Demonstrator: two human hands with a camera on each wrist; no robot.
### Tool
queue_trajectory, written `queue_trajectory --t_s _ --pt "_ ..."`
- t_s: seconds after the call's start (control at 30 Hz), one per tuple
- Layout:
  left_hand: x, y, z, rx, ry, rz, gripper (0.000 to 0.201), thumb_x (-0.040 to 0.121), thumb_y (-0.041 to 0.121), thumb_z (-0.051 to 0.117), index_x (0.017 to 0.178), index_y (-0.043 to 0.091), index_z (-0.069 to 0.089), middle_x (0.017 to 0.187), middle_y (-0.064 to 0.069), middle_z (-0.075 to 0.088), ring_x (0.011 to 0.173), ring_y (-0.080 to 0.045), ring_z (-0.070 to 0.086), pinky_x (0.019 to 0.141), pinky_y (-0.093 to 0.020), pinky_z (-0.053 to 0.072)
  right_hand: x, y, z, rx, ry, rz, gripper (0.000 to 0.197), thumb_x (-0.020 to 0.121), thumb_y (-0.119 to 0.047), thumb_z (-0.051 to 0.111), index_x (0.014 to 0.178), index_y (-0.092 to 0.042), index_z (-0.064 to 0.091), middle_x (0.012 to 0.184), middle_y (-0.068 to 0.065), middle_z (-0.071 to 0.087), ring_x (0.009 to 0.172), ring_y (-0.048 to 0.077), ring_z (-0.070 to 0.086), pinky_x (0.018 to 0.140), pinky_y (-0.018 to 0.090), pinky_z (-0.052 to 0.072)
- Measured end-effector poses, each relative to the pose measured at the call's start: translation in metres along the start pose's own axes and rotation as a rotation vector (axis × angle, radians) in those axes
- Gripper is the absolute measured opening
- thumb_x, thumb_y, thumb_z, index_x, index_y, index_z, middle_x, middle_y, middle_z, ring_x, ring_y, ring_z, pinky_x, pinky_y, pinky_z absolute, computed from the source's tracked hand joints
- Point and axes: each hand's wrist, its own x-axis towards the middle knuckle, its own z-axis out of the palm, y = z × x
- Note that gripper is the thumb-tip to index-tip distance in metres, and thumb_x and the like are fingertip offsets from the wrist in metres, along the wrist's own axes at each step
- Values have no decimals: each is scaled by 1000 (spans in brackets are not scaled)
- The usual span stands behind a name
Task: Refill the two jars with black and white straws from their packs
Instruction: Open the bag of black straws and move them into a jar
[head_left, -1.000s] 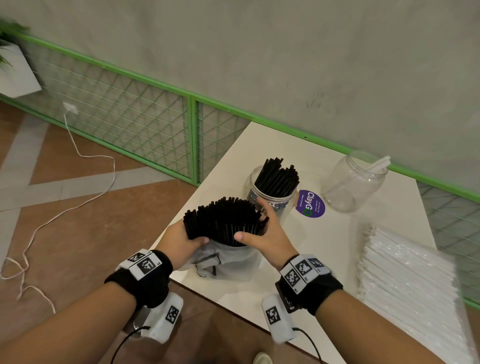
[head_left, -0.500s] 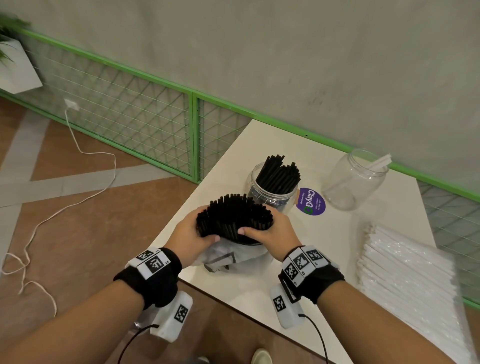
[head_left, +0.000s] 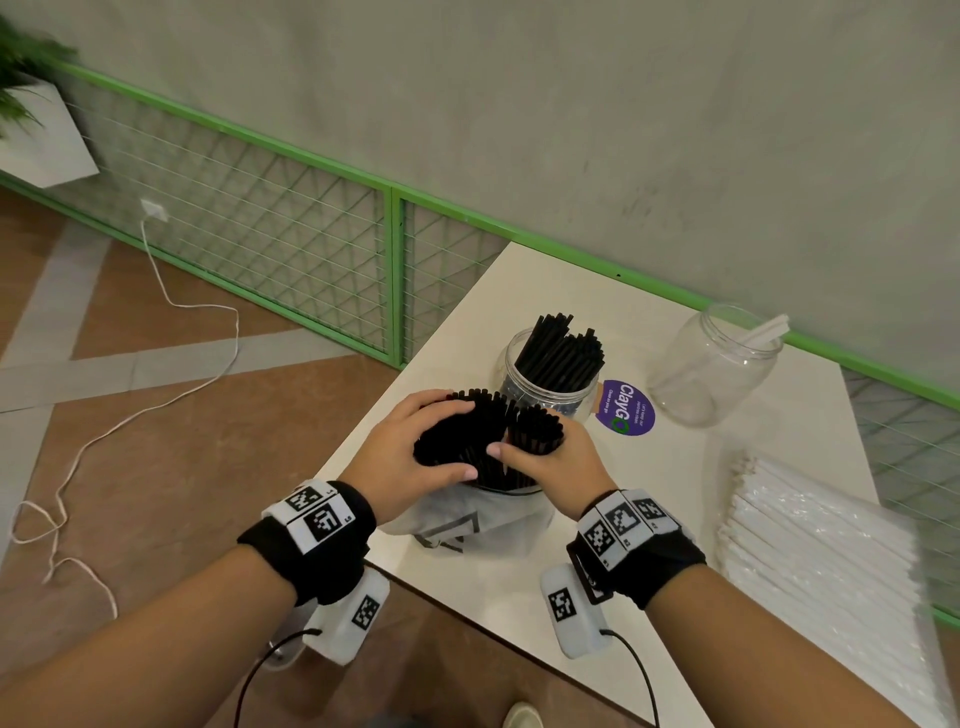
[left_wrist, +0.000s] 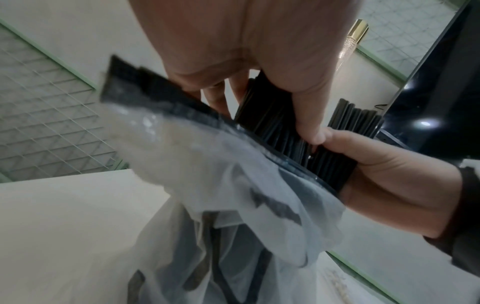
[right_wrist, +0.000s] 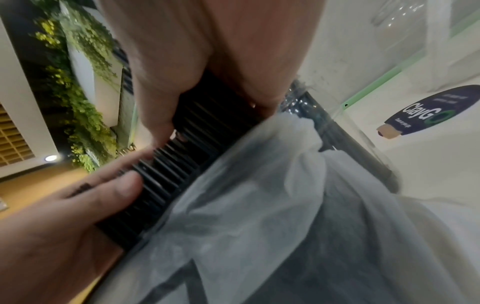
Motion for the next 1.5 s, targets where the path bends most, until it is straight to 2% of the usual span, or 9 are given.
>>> queue_trajectory --t_s 0.13,0.3,0.5,0.6,0.77,1.03,1.13,1.37,1.5 --pt "1 -1 2 -7 50 -6 54 71 36 79 117 48 54 125 14 51 112 9 44 93 -8 34 5 -11 -9 3 68 -21 9 81 -12 74 79 -8 66 74 -5 66 76 6 62 72 16 47" --pt "2 -2 1 9 49 -11 52 74 28 78 117 46 55 121 15 54 112 4 47 90 -1 30 7 -42 -22 71 158 -53 5 83 -6 70 78 -4 68 75 -2 68 78 7 64 75 17 50" --pt "4 -4 0 8 61 7 53 74 26 78 118 44 55 118 20 55 111 13 46 91 0 29 6 -73 -48 232 289 -96 25 83 -6 69 68 -26 72 73 1 71 83 25 69 87 44 53" --pt "5 -4 -1 4 58 6 53 74 25 78 120 41 55 118 22 54 110 15 45 91 0 29 6 -83 -63 395 342 -102 34 84 3 64 64 -24 70 68 1 69 75 24 67 80 40 55" --pt "7 -5 -1 -11 60 -5 59 74 25 78 124 42 52 122 22 54 114 11 46 94 -2 30 11 -89 -83 494 416 -106 22 87 5 60 72 -12 59 65 4 63 68 22 62 72 33 53" --pt "8 -7 -3 -52 63 -82 74 73 27 79 135 41 42 130 23 49 121 8 42 100 -14 33 47 -109 -99 557 607 -233 23 83 -2 65 67 -19 63 65 1 64 70 21 61 73 34 52" --pt "8 -6 -4 -52 69 -97 74 73 27 79 134 42 41 128 24 49 118 9 42 96 -6 32 72 -101 -91 520 650 -192 21 82 -4 67 68 -18 64 65 2 65 70 21 61 72 36 51" --pt "7 -7 -5 -40 70 -107 73 73 27 79 133 45 41 125 32 46 116 17 41 98 -8 33 108 -65 -71 431 654 -31 10 81 -10 73 80 -7 63 69 3 65 64 12 62 61 25 51" --pt "7 -9 -6 -39 81 -114 73 72 26 80 131 46 42 125 34 46 117 17 41 98 -7 33 114 -44 -60 458 515 83 24 79 -15 77 97 -9 61 85 3 67 78 15 65 72 32 53"
